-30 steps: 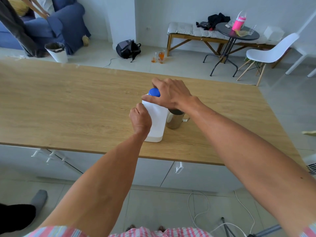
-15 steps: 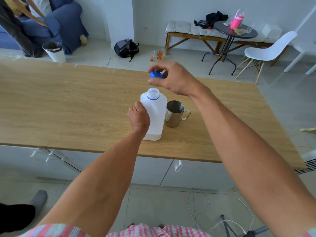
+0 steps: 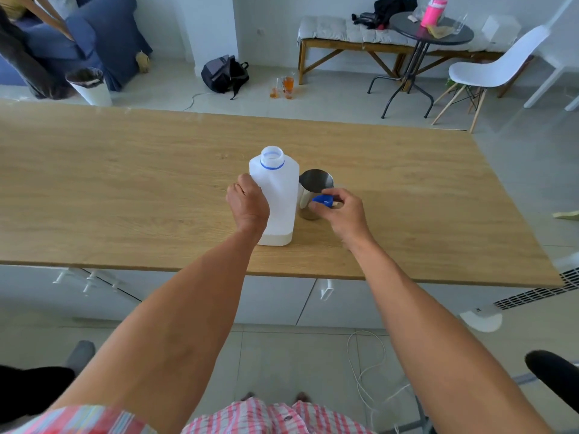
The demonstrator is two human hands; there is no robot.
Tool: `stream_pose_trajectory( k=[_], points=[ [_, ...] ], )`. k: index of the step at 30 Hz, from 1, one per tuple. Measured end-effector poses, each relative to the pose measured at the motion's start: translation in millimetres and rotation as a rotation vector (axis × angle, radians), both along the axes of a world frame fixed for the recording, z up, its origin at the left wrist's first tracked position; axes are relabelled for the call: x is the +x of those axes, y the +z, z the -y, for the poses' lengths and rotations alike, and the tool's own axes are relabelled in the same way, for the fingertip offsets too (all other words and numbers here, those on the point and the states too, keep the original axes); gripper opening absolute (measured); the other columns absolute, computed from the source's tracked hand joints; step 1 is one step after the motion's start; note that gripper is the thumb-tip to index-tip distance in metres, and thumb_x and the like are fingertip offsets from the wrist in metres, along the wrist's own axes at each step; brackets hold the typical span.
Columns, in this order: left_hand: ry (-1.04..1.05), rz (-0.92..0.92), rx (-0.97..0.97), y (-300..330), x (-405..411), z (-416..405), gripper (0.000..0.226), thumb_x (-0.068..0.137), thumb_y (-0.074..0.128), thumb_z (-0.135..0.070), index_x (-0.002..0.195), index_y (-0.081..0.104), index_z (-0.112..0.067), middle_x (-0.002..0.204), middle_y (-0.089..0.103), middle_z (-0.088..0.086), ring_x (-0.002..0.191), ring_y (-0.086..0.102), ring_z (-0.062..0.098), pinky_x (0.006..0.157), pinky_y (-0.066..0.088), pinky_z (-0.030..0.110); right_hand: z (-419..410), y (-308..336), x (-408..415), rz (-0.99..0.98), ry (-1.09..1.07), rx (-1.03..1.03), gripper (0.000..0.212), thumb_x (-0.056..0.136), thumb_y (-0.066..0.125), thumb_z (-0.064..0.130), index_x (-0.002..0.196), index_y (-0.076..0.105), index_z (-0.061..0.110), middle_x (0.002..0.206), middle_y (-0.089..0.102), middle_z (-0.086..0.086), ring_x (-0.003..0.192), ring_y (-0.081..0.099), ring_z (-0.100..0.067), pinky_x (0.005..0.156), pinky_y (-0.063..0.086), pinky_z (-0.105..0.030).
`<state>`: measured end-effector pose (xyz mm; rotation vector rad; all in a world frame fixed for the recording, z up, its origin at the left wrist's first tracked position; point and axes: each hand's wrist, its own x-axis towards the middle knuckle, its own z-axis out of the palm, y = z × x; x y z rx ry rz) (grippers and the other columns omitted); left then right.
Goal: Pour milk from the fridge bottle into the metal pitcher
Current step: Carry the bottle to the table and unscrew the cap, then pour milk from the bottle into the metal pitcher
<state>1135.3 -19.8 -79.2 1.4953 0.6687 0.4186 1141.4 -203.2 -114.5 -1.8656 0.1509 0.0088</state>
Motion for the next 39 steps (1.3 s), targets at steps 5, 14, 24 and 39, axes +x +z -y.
stream_pose_trajectory(
  k=[5,14,24,39],
  points=[
    [0.009,-0.002,-0.021,2.2,-0.8,1.1,0.038,0.098,0.036,-0.013,0.061,0.027,-0.017,0.067,0.031,-0.003,0.063,0.025,0.016,0.063,0.029,0.037,-3.2,-47.1,-11.1,-0.130,0.024,-0.116,0.048,0.080,0.085,0.009,0.124,0.067,0.013,0.115,0.065,0.000,0.101,0.065,-0.017,0.078,0.049,-0.017],
    [-0.005,0.041,-0.012,1.9,-0.7,1.6,0.031,0.088,0.035,-0.021,0.059,0.024,-0.018,0.059,0.026,-0.007,0.060,0.023,0.015,0.056,0.026,0.035,-13.8,-78.7,-19.7,-0.094,0.071,-0.496,0.049,0.075,0.089,0.027,0.120,0.070,0.025,0.113,0.071,0.009,0.103,0.061,-0.013,0.084,0.030,-0.029],
    [0.026,0.008,-0.008,2.7,-0.5,1.7,0.039,0.099,0.036,-0.013,0.061,0.029,-0.015,0.064,0.032,-0.004,0.061,0.027,0.015,0.065,0.031,0.038,0.6,-36.2,7.4,0.051,-0.080,-0.285,0.016,0.088,0.061,0.021,0.104,0.064,0.019,0.108,0.062,0.003,0.096,0.060,-0.014,0.089,0.055,-0.044],
    [-0.003,0.045,-0.004,-2.4,2.7,-2.5,0.033,0.092,0.034,-0.018,0.060,0.026,-0.018,0.054,0.029,-0.010,0.056,0.025,0.012,0.056,0.028,0.033,7.6,-5.3,59.0,-0.232,-0.001,-0.302,0.028,0.101,0.042,0.028,0.107,0.061,0.007,0.093,0.065,-0.001,0.081,0.074,-0.028,0.060,0.053,-0.033]
  ],
)
